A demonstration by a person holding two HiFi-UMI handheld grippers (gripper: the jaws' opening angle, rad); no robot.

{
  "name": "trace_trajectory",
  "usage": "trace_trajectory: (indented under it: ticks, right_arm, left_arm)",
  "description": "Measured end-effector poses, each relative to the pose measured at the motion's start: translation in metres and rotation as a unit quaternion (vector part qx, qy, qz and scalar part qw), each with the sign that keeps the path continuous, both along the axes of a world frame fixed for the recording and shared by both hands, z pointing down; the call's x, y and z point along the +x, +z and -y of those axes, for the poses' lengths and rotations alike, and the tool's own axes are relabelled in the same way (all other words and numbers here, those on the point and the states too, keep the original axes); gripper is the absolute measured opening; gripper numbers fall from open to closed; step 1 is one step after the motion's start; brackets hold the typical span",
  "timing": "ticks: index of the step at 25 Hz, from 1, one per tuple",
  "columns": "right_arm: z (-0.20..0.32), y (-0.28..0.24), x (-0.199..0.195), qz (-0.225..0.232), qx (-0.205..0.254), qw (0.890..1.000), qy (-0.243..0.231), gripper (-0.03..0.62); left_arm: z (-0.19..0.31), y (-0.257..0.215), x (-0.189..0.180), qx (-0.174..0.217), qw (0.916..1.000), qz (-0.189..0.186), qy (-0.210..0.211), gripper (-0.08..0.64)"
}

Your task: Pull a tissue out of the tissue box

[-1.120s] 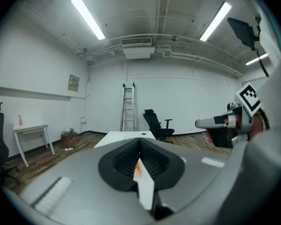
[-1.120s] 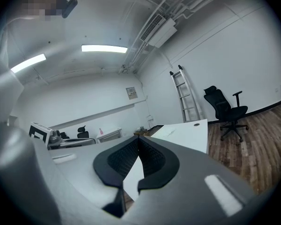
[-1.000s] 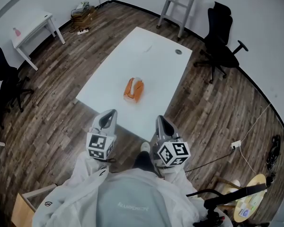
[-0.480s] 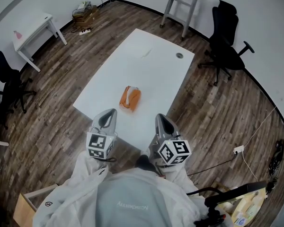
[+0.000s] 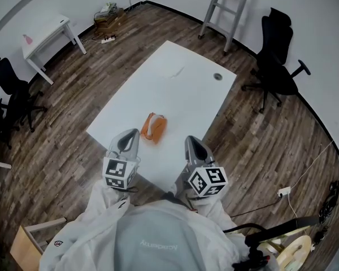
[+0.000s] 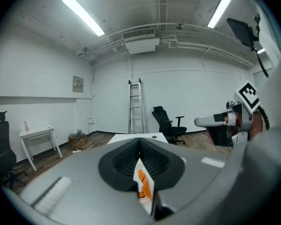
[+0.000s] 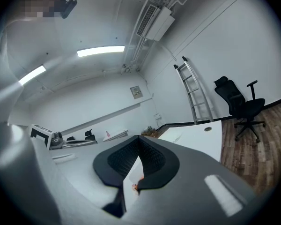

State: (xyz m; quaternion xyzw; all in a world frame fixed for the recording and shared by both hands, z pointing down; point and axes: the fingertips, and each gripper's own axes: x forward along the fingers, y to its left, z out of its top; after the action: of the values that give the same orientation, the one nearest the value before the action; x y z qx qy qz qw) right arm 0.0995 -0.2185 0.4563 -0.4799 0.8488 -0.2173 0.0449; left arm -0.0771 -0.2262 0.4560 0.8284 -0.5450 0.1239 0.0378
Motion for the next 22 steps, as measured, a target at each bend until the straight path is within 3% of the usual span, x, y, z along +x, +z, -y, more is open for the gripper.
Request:
trace_trajectory:
  ticks: [12, 22]
  right_arm:
    - [0.031, 0.001, -0.003, -0.005, 0.002, 0.999, -0.049, 0.002]
    - [0.035, 0.006, -0.013, 0.0, -0.004, 0.998, -0.064, 0.002]
  left_arm:
    - [0.01, 0.002, -0.003, -0.001, 0.9986, -0.005, -0.052, 0.0]
    - [0.009, 0.005, -0.016, -0.002, 0.9973, 0.001, -0.073, 0.0]
